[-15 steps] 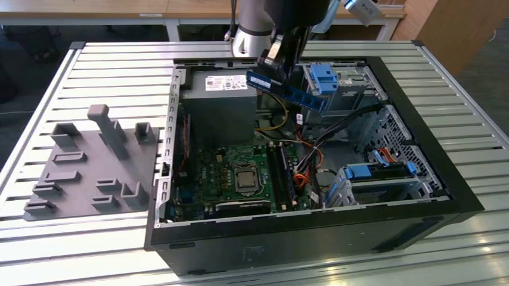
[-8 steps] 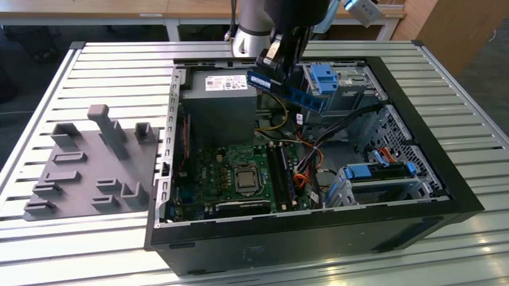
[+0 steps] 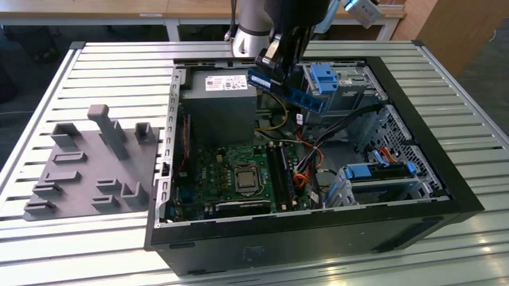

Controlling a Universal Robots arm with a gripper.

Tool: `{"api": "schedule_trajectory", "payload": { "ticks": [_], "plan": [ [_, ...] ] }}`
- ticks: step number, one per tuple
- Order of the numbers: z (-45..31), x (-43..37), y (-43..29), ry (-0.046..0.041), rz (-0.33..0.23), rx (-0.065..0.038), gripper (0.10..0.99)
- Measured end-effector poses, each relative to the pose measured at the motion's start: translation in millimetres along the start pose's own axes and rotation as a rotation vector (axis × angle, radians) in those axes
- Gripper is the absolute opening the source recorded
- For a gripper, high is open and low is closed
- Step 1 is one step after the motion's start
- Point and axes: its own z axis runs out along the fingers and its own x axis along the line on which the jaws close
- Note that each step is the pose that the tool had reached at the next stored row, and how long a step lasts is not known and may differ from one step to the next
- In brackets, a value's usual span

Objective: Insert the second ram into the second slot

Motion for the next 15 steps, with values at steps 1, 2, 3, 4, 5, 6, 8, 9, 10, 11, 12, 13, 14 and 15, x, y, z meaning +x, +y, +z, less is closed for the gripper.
{"api": "schedule_trajectory", "payload": {
  "ticks": [1,2,3,4,5,6,8,9,10,11,12,13,14,15],
  "plan": [
    [0.0,0.0,0.0,-0.0001,0.003,0.000,0.137],
    [0.0,0.0,0.0,-0.0002,0.006,0.000,0.137],
    [0.0,0.0,0.0,-0.0004,0.009,0.000,0.137],
    [0.0,0.0,0.0,-0.0004,0.012,0.000,0.137],
    [0.0,0.0,0.0,-0.0006,0.015,0.000,0.137],
    [0.0,0.0,0.0,-0.0007,0.017,0.000,0.137],
    [0.0,0.0,0.0,-0.0008,0.022,0.000,0.137],
    [0.0,0.0,0.0,-0.0008,0.024,0.000,0.137],
    [0.0,0.0,0.0,-0.0010,0.027,0.000,0.137],
    [0.0,0.0,0.0,-0.0011,0.030,0.000,0.137],
    [0.0,0.0,0.0,-0.0012,0.033,0.000,0.137],
    [0.0,0.0,0.0,-0.0014,0.036,0.000,0.137],
    [0.0,0.0,0.0,-0.0014,0.039,0.001,0.137],
    [0.0,0.0,0.0,-0.0015,0.042,0.001,0.137]
  ]
}}
